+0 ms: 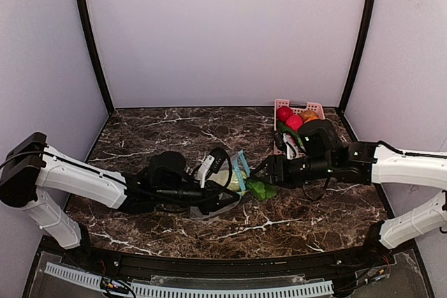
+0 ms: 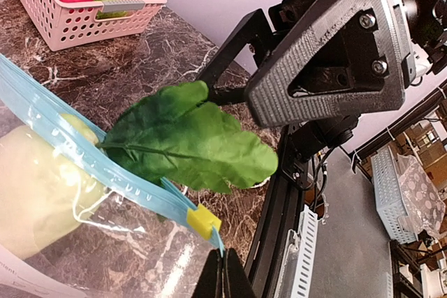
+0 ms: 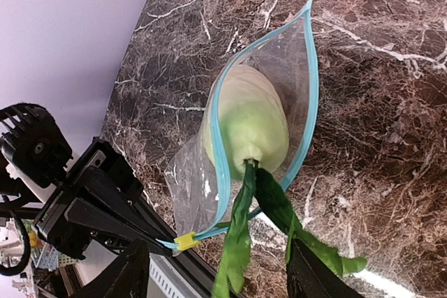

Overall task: Place the food in the zip-top bag and seal the zipper
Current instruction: Adjust the fake vegetable in the zipper food storage bag, then pass from the left arm to the right

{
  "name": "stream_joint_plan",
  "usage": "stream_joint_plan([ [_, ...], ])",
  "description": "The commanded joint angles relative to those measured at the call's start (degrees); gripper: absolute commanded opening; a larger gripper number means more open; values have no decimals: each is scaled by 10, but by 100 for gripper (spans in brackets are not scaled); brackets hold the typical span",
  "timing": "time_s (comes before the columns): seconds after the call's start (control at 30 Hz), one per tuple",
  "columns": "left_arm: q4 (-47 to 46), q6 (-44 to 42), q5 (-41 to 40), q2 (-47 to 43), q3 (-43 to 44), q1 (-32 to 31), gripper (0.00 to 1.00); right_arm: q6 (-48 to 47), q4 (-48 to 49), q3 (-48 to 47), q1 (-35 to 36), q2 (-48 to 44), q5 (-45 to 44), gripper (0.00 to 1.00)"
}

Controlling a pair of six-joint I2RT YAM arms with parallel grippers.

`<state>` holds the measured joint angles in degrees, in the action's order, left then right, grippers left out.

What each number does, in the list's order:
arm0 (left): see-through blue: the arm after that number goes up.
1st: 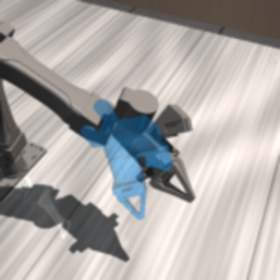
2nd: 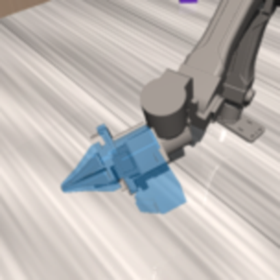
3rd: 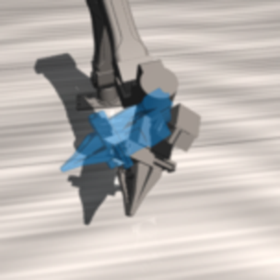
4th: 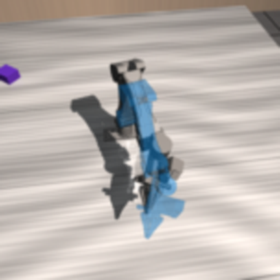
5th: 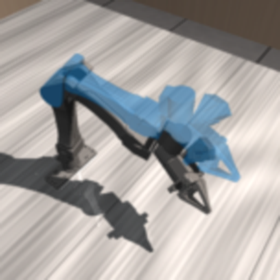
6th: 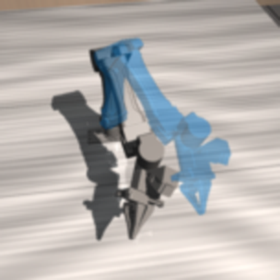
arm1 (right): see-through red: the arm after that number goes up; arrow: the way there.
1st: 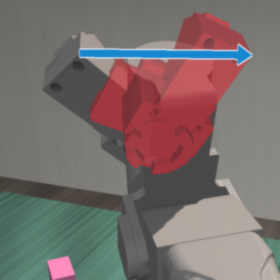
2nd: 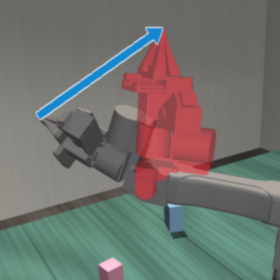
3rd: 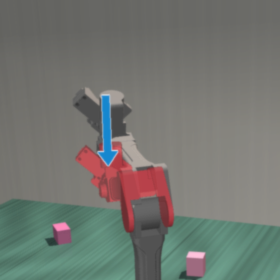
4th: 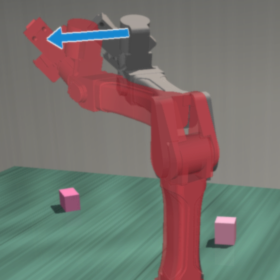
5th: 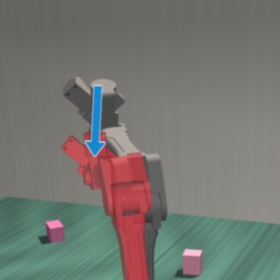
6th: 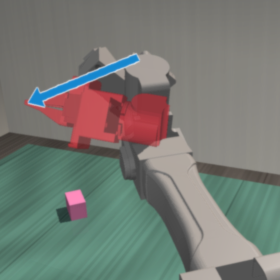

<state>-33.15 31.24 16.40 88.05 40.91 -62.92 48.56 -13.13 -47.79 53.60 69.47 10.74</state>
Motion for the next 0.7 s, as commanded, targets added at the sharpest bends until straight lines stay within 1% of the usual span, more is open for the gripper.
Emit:
stream_joint_plan([
  [0.0, -24, 14, -11, -26, -19, -1, 1, -12, -22, 17, -9, -16, -9, 66],
  [0.07, -25, 16, -12, -28, -26, -1, 1, -19, -23, 23, -10, -13, -4, 66],
  [0.17, -34, 22, -13, -31, -36, -1, 1, -29, 3, 45, -10, -7, 15, 66],
  [0.27, -36, 27, -12, -34, -42, -1, 1, -39, 37, 71, -10, -10, 40, 73],
  [0.37, -37, 29, -13, -39, -47, -2, 1, -37, 43, 83, -9, -12, 24, 84],
  [0.5, -36, 29, -14, -44, -49, -2, 1, -47, 70, 94, -10, 1, 10, 92],
  [0.67, -29, 27, -5, -49, -48, -2, 1, -62, 154, 97, -9, 42, 62, 95],
])
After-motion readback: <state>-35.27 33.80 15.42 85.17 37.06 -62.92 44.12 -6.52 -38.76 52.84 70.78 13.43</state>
